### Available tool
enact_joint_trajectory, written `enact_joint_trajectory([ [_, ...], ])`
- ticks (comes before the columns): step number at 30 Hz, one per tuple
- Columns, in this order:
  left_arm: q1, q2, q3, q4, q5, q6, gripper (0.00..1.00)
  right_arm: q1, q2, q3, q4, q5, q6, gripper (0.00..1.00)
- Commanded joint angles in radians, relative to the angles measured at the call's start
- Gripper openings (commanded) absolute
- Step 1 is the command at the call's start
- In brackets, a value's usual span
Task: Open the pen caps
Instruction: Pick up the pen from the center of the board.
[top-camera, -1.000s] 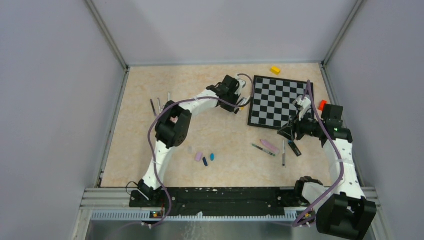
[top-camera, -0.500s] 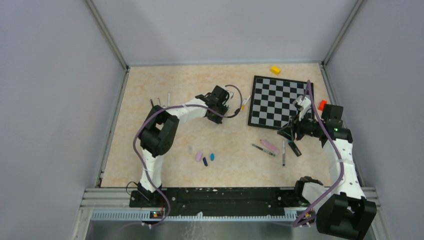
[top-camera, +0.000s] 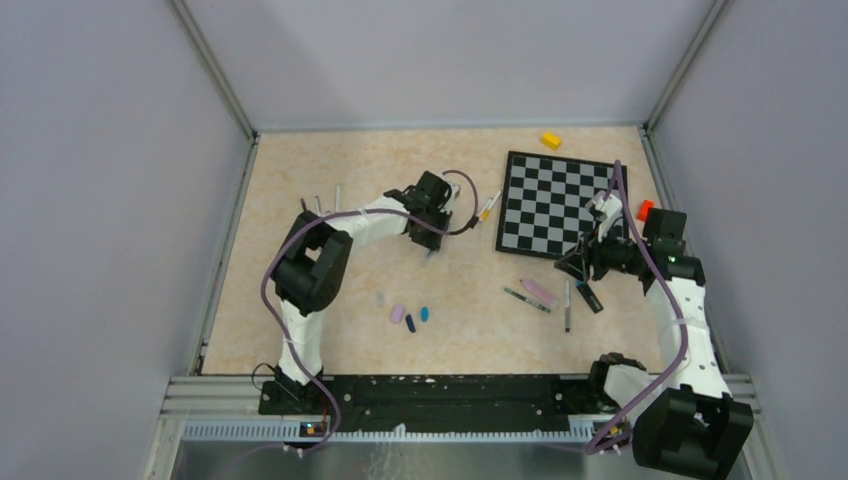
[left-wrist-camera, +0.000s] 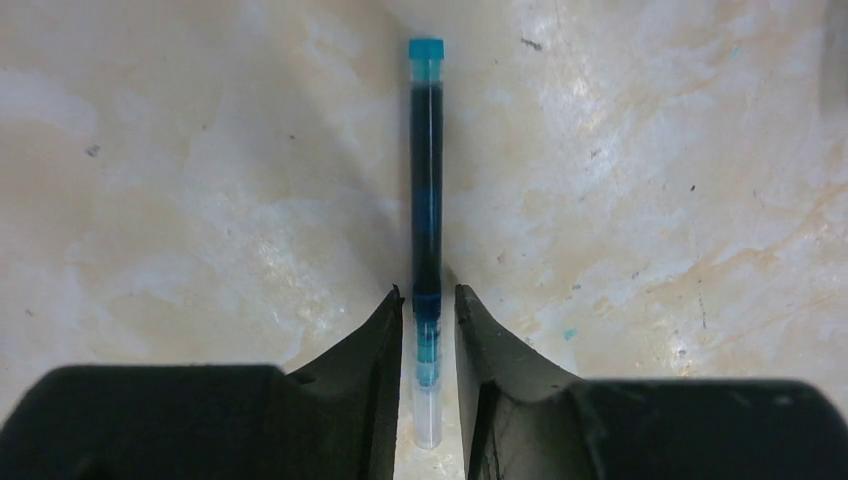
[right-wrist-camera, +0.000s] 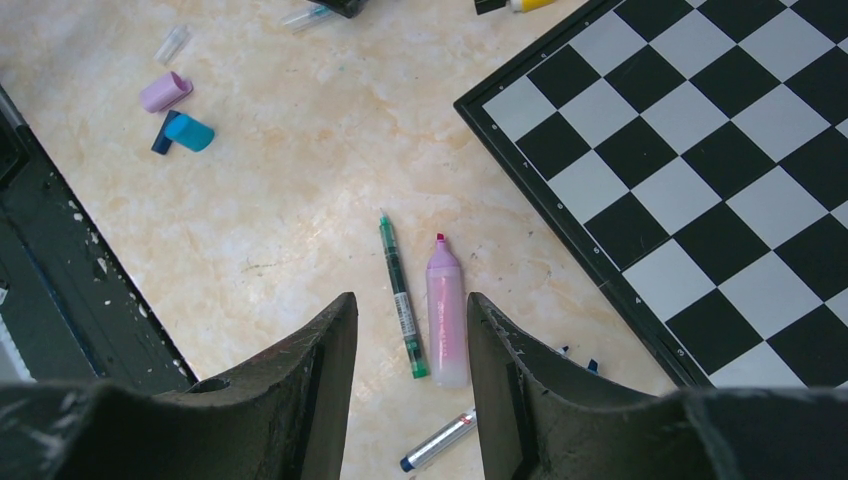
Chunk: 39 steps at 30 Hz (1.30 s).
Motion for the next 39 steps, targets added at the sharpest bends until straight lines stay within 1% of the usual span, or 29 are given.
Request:
enact_joint_trajectory([
  [1,0.023,0.068,0.048,-0.028,0.027,0.010,0.28,-0.003,-0.007,-0.004,0.011,-0.021,-0.016,0.43],
  [3,0.025,0.079,0.054,-0.031,0.038,0.011,0.24,-0.003,-0.006,-0.004,0.011,-0.021,-0.018,0.43],
  [6,0.027,0.076,0.037,-0.030,0.047,0.006,0.13,-0.003,-0.006,-0.005,0.010,-0.018,-0.018,0.43],
  [9,0.026,0.041,0.008,-0.010,0.045,0.002,0.02,-0.003,-0.006,-0.003,0.009,-0.019,-0.024,0.43],
  [10,0.025,0.023,0.002,-0.006,0.042,0.002,0.00,-0.003,-0.007,-0.002,0.005,-0.022,-0.031,0.43],
  [13,0.030,-0.045,-0.014,0.004,0.046,-0.002,0.00,-0.003,-0.008,0.004,-0.026,-0.044,-0.087,0.43],
  [16,0.032,-0.152,-0.052,0.051,0.112,-0.019,0.00,-0.003,-0.014,0.011,-0.076,-0.089,-0.167,0.44],
  [19,0.033,-0.257,-0.109,0.114,0.215,-0.063,0.00,-0.003,-0.032,0.004,-0.130,-0.169,-0.280,0.45],
  [21,0.032,-0.321,-0.170,0.176,0.319,-0.109,0.00,-0.003,-0.047,-0.011,-0.187,-0.232,-0.400,0.48],
  [23,0.033,-0.382,-0.247,0.250,0.415,-0.168,0.00,-0.003,-0.063,-0.031,-0.265,-0.301,-0.579,0.49],
  [24,0.032,-0.411,-0.313,0.298,0.462,-0.205,0.00,-0.003,-0.068,-0.041,-0.318,-0.325,-0.692,0.51],
  [26,0.030,-0.472,-0.424,0.432,0.556,-0.300,0.00,-0.003,-0.075,-0.062,-0.428,-0.353,-0.932,0.57],
  [28,0.022,-0.527,-0.543,0.588,0.637,-0.408,0.00,-0.001,-0.076,-0.085,-0.500,-0.367,-1.136,0.62],
  [29,0.012,-0.553,-0.604,0.656,0.659,-0.458,0.00,0.005,-0.074,-0.088,-0.523,-0.369,-1.189,0.63],
  [31,-0.014,-0.603,-0.700,0.760,0.678,-0.529,0.00,0.035,-0.062,-0.083,-0.530,-0.360,-1.209,0.64],
  [34,-0.067,-0.673,-0.805,0.878,0.660,-0.613,0.00,0.089,-0.034,-0.068,-0.542,-0.325,-1.271,0.64],
  [36,-0.108,-0.695,-0.849,0.935,0.644,-0.654,0.00,0.127,-0.011,-0.058,-0.536,-0.300,-1.285,0.64],
  [39,-0.182,-0.704,-0.890,1.004,0.617,-0.697,0.00,0.146,0.018,-0.061,-0.526,-0.304,-1.288,0.64],
])
